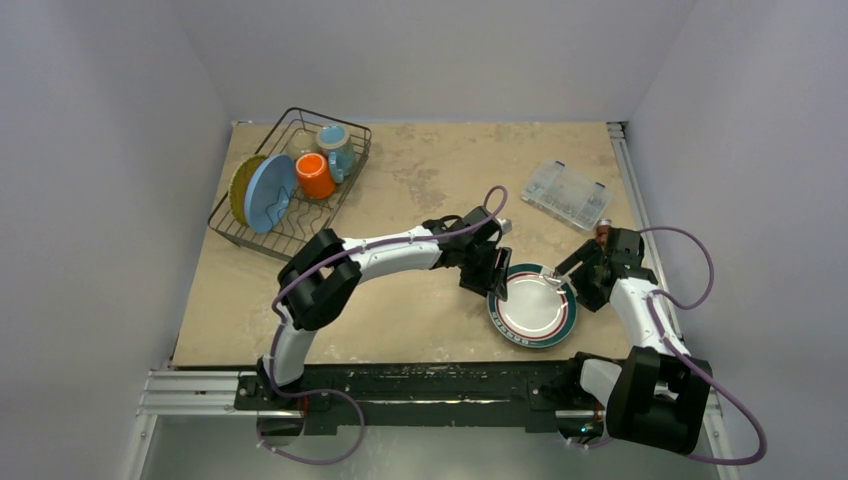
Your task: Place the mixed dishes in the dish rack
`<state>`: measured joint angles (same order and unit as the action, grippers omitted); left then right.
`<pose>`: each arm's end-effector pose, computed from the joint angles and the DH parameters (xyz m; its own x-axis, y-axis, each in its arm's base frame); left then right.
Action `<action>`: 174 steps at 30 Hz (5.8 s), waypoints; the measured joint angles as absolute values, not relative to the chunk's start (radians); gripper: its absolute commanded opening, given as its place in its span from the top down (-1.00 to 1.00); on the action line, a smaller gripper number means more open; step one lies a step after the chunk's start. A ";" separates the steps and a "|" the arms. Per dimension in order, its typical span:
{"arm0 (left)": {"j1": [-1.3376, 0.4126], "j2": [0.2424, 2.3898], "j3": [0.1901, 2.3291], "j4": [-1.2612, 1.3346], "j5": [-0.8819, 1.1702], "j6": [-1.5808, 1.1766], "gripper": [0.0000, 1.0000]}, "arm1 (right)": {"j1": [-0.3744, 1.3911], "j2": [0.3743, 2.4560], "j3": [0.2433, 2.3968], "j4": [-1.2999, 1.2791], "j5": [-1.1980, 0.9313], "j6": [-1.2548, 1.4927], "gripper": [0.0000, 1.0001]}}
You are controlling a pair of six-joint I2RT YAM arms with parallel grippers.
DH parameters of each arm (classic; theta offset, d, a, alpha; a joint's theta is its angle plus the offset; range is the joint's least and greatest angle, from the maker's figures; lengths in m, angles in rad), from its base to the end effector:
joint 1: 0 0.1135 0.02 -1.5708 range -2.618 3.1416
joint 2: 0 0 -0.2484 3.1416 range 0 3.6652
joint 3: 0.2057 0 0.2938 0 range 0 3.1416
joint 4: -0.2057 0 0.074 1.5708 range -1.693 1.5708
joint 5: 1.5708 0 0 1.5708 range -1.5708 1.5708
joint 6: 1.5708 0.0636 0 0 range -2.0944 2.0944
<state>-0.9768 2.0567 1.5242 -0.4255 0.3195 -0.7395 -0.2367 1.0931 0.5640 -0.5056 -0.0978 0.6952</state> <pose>0.2585 -0.4185 0.1289 -0.9366 0.2437 -0.2518 0.3474 0.7388 -0.5774 0.2489 -0.0536 0.1227 -0.5233 0.7820 -0.3385 0.6773 0.6228 0.3916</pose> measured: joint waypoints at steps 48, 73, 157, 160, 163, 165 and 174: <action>-0.935 2.034 1.418 0.052 0.509 -1.101 0.49 | -0.259 1.034 0.510 -0.440 -0.048 0.687 0.18; -0.944 2.052 1.461 -0.070 0.549 -1.024 1.00 | -0.239 0.859 0.586 -0.545 -0.071 0.660 -0.54; -0.074 1.277 1.118 -0.217 -0.447 0.382 1.00 | -0.085 0.904 0.739 -0.469 -0.176 0.462 -0.82; -0.086 1.279 1.105 -0.183 -0.462 0.410 1.00 | -0.085 0.906 0.738 -0.466 -0.176 0.462 -0.82; -0.088 1.279 1.082 -0.148 -0.472 0.429 1.00 | -0.084 0.910 0.735 -0.458 -0.176 0.462 -0.82; -0.088 1.279 1.080 -0.142 -0.476 0.434 1.00 | -0.084 0.910 0.734 -0.457 -0.176 0.462 -0.82; -0.093 1.279 1.083 -0.136 -0.503 0.477 1.00 | -0.084 0.911 0.734 -0.455 -0.176 0.462 -0.82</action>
